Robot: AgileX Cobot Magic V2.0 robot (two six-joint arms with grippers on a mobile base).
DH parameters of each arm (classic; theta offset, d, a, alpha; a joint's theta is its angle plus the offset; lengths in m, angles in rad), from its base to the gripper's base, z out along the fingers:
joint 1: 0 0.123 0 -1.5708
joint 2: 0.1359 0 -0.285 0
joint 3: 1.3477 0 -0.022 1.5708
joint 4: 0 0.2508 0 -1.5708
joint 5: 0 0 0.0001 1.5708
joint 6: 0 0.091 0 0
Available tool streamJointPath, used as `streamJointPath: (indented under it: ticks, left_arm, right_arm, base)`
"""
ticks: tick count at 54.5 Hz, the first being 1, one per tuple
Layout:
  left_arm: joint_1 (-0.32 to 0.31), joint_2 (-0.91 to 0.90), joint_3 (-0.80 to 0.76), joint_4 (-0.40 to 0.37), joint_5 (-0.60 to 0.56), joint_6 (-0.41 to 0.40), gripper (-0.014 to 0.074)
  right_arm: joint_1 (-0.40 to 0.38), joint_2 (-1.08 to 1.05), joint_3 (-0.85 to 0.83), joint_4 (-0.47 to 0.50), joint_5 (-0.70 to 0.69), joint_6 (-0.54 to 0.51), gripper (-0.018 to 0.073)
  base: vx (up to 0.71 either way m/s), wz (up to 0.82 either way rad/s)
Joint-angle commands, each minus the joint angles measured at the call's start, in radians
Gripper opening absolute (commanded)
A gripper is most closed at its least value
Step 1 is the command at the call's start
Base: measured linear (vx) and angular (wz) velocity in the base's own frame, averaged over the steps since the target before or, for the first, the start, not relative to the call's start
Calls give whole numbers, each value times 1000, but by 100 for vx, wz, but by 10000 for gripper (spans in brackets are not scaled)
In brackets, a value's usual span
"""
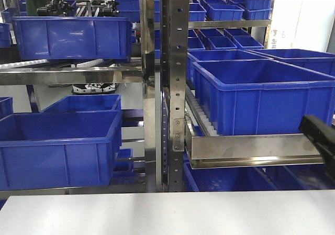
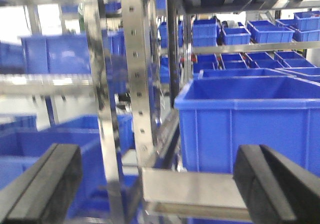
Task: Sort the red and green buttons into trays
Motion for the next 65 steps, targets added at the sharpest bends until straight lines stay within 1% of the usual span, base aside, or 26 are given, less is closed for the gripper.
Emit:
streamJointPath:
  ticks: [1, 6, 10, 13, 21, 27, 29, 33, 34, 37, 42, 45, 48, 51, 55, 60, 65]
  left_arm:
    - [-3, 2, -39, -6, -93, -5, 563]
    - [-3, 2, -39, -6, -101, -6, 559]
    - [-3, 2, -39, -6, -103, -6, 554]
    - [-3, 2, -39, -6, -93, -6, 552]
    - [-3, 2, -38, -6, -41, -6, 552]
    - [-3, 2, -38, -6, -8, -6, 552]
    - [-3, 2, -38, -6, -5, -6, 552]
    - [-3, 2, -38, -6, 1, -6, 552]
    - [-3, 2, -38, -6, 1, -6, 552]
    - [-3, 2, -38, -6, 1, -6, 552]
    - [-3, 2, -38, -6, 1, -6, 552]
    - [-3, 2, -38, -6, 1, -6, 552]
    - [-3, 2, -38, -6, 1, -6, 552]
    - [-3, 2, -38, -6, 1, -6, 552]
    - [-3, 2, -38, -6, 1, -6, 552]
    - [-3, 2, -38, -6, 1, -5, 552]
    - [-3, 2, -38, -6, 1, -5, 552]
  right_arm:
    - [-2, 17, -19, 22, -120, 12, 718]
    - [-2, 49, 49, 22, -126, 8, 695]
    - [-2, 78, 153, 22, -143, 8, 666]
    - [-2, 98, 246, 22, -187, 9, 640]
    - [-2, 149, 506, 21, -445, 31, 568]
    - [-2, 215, 671, 21, -664, 90, 539]
    - [-2, 246, 711, 21, -757, 113, 532]
    - [-2, 329, 734, 17, -893, 167, 530]
    - [-2, 346, 733, 12, -909, 172, 530]
    - [-2, 427, 727, -32, -981, 181, 530]
    - [-2, 560, 729, -155, -1088, 177, 530]
    - [-2, 627, 729, -206, -1150, 177, 530]
    - [-2, 703, 729, -240, -1226, 177, 530]
    - [-2, 778, 729, -243, -1315, 177, 530]
    - [-2, 855, 714, -238, -1321, 173, 530]
    - [-2, 938, 697, -243, -1321, 131, 530]
    - [-2, 1000, 665, -268, -1321, 115, 530]
  base:
    - [0, 0]
    - [0, 0]
    - [0, 0]
    - [0, 0]
    - [0, 0]
    - [0, 0]
    - [0, 0]
    - [0, 0]
    - [0, 0]
    - [0, 0]
    - [0, 0]
    - [0, 0]
    - [0, 0]
    - [0, 0]
    - [0, 0]
    - [0, 0]
    - [0, 0]
